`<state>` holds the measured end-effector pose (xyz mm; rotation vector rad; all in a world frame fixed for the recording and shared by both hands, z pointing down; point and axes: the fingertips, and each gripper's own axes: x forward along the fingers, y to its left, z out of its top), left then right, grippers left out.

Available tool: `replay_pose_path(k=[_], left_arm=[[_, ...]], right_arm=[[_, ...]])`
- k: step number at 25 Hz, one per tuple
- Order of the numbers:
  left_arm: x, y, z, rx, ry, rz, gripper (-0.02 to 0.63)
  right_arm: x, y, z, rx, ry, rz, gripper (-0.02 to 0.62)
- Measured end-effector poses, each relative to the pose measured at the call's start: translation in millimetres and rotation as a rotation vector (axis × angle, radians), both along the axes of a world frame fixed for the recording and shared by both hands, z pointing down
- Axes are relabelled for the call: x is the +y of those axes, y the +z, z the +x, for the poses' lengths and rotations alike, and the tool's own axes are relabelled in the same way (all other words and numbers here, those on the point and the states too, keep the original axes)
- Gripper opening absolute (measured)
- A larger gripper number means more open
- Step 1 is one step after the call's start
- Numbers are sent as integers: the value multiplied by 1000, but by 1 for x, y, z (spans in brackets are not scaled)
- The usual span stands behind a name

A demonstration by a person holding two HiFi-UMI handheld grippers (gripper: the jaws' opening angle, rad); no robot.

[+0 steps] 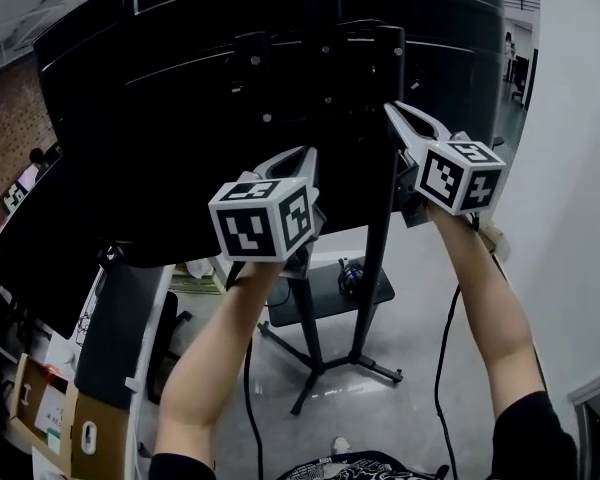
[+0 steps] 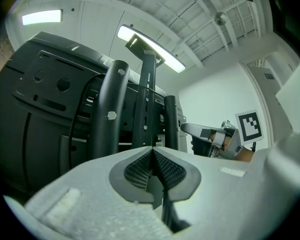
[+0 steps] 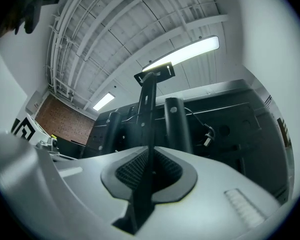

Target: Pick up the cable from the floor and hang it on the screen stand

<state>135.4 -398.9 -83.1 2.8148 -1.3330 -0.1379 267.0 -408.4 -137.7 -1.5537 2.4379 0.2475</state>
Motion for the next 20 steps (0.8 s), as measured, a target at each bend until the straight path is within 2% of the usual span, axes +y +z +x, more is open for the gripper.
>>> replay_pose_path(k=[3, 9, 20], left_arm=[[11, 10, -12, -18, -14, -2, -2], [42, 35, -35, -68, -41, 7, -2], [108, 77, -73, -110, -84, 23, -2]], right_arm=[[17, 18, -27, 14, -1, -15, 9], [57, 58, -80, 51, 4, -58, 3], [119, 114, -144, 58, -4, -158, 3]])
